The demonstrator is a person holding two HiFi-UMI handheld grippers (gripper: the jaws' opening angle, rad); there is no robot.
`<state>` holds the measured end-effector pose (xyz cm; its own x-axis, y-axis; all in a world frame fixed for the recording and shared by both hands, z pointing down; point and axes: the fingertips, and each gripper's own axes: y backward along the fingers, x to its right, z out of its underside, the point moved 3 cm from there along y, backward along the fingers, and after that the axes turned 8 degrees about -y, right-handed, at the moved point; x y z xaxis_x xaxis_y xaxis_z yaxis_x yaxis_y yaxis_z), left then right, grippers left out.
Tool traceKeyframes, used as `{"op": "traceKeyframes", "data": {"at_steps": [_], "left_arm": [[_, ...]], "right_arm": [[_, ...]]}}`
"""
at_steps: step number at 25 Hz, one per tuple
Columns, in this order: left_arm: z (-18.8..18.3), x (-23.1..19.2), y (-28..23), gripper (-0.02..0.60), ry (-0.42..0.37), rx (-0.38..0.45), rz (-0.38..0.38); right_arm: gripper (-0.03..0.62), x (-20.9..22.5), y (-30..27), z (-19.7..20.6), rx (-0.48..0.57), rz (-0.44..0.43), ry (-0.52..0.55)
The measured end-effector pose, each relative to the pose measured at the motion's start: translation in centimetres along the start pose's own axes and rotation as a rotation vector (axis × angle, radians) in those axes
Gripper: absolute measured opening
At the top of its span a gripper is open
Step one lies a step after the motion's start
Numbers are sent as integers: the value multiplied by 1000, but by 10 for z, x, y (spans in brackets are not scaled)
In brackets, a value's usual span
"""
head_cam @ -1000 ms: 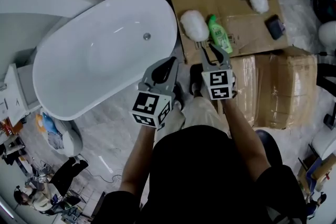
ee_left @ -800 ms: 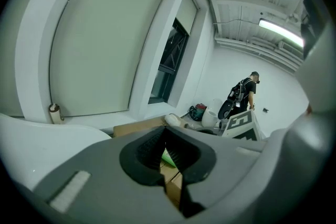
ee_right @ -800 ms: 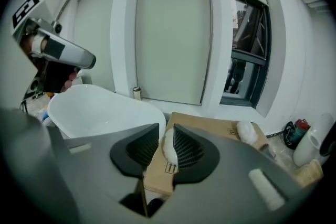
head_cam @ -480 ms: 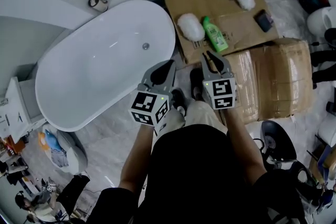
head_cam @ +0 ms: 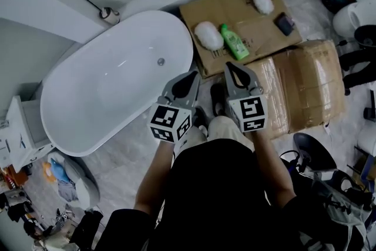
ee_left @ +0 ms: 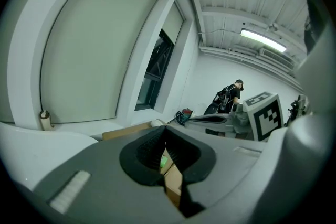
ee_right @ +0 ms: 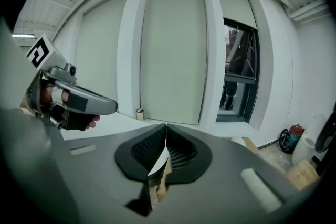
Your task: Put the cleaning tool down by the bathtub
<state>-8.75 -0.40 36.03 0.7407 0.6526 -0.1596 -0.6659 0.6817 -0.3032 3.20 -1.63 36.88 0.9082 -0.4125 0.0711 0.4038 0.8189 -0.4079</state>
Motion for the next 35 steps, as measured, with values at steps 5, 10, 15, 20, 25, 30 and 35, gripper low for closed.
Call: {"op": "traceKeyframes", "data": {"at_steps": [5, 10, 15, 20, 25, 30, 35], "left_arm": [[-11, 7, 11, -2, -17, 31, 12], [-27, 7, 21, -2, -52, 65, 13], [-39, 8, 29, -2, -74, 97, 1], [-54, 8, 35, -2, -98, 122, -7], [-67, 9, 37, -2, -117, 144, -20], [-70, 7, 38, -2, -124, 141, -31], [-67, 5, 51, -2, -126, 138, -44]], "right_arm": [[8, -12, 22, -23, 52, 3, 2], [6, -14, 39, -42, 108, -1, -51], [6, -10, 58, -58, 157, 0, -65], [6, -7, 70, -72, 189, 4, -48], [6, -6, 78, -84, 218, -10, -39], [6, 0, 80, -88, 229, -15, -56], [6, -8, 87, -87, 236, -27, -63]]}}
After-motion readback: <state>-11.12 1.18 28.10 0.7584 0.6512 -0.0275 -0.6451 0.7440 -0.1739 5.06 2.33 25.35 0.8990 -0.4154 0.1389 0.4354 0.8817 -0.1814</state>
